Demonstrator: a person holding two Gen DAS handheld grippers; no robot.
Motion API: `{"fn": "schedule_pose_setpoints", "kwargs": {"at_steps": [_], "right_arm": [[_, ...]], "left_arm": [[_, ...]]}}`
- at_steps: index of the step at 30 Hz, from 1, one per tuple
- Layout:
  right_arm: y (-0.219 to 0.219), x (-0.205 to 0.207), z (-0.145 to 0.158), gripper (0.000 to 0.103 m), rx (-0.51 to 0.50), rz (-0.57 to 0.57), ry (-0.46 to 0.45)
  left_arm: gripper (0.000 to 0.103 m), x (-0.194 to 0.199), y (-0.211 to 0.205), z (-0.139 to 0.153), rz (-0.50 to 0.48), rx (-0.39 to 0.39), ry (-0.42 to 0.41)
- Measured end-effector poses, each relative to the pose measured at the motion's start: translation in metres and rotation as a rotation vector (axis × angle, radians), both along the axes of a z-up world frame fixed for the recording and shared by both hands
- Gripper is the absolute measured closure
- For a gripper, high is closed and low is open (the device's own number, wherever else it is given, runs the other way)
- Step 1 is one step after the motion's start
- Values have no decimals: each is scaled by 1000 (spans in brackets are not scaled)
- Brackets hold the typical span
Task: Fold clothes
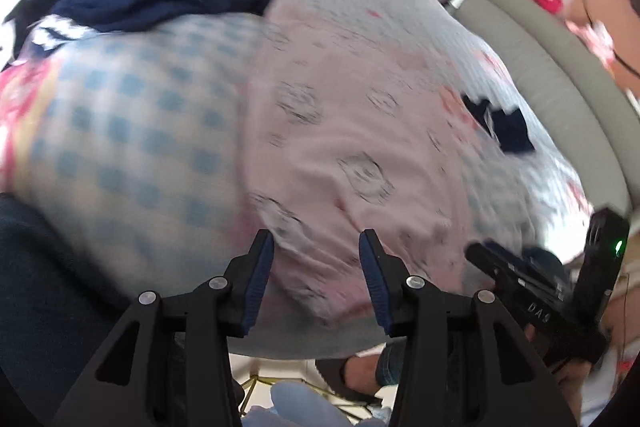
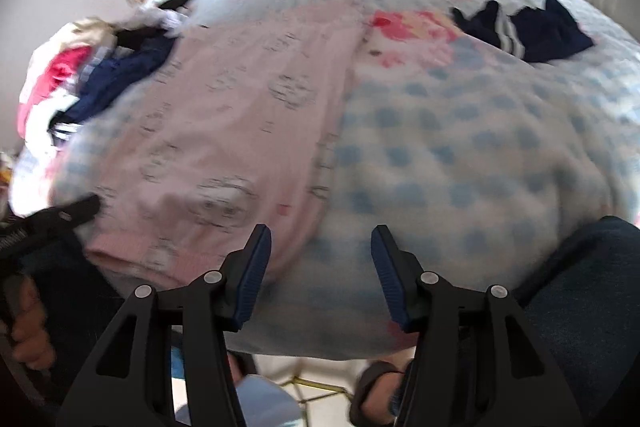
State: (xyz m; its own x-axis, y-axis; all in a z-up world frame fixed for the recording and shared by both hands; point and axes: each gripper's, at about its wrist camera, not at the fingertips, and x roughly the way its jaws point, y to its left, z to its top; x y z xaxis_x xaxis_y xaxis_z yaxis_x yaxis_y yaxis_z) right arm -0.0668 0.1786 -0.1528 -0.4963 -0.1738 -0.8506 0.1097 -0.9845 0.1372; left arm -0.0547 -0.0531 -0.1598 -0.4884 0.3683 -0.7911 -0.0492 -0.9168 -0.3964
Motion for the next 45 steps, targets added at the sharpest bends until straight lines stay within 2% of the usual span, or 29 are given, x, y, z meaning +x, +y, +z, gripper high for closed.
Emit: {"fn": "schedule_pose_setpoints", "kwargs": {"at_steps": [3,5,7,10,13,14,16,18,20,23,24,25,27,28,30,33,35,40,45], "right_arm": [[-8,3,-1,49,-19,30,-1],[-8,3,-6,49,2,23,-23],[0,4,-5,49,13,-16,-32],[11,6,-2,50,32,-67,-14],[9,8,3,49,-42,-32,14],[4,8,4,49,-50,-9,19],[-6,8,1,49,-27,34,9],[-4,8,-4,49,6,11,-11],[1,7,-7,49,31,-27,-28],[11,9,-4,49,-30,-55,-24],[12,11,-2,48,-71,-48,-17],[11,12,1,48,-112,-30,-12],[5,14,0,48,-145,7,-15],[2,14,-3,48,-143,21,-21],[-3,12,-11,48,-69,24,-44],[0,11,-13,48,-33,2,-54],[3,12,-10,48,-36,-9,-43],[-6,13,-8,48,-161,56,-45],[-19,16,-18,48,-87,87,-78]], "left_arm": [[56,-3,4,-12,13,-73,-58],[56,-2,-6,-10,58,-58,-58],[57,1,-14,-6,110,-98,-47],[57,6,-22,-3,117,-44,-32],[56,10,-15,1,68,-3,-7],[56,10,-13,-2,68,-25,-21],[57,9,-14,-12,98,-82,-74],[57,11,-27,-16,162,-64,-100],[57,14,-39,-9,213,-43,-73],[57,19,-44,-4,179,91,-41],[56,19,-41,-5,152,108,-43],[56,18,-36,-6,125,113,-48],[56,16,-23,-11,91,38,-76],[56,16,-22,-13,93,14,-88],[55,14,-25,-17,117,7,-109],[57,15,-38,-18,172,22,-111],[56,13,-42,-20,163,82,-106],[56,19,-33,-16,72,172,-69],[55,10,-18,-27,60,104,-114]]}}
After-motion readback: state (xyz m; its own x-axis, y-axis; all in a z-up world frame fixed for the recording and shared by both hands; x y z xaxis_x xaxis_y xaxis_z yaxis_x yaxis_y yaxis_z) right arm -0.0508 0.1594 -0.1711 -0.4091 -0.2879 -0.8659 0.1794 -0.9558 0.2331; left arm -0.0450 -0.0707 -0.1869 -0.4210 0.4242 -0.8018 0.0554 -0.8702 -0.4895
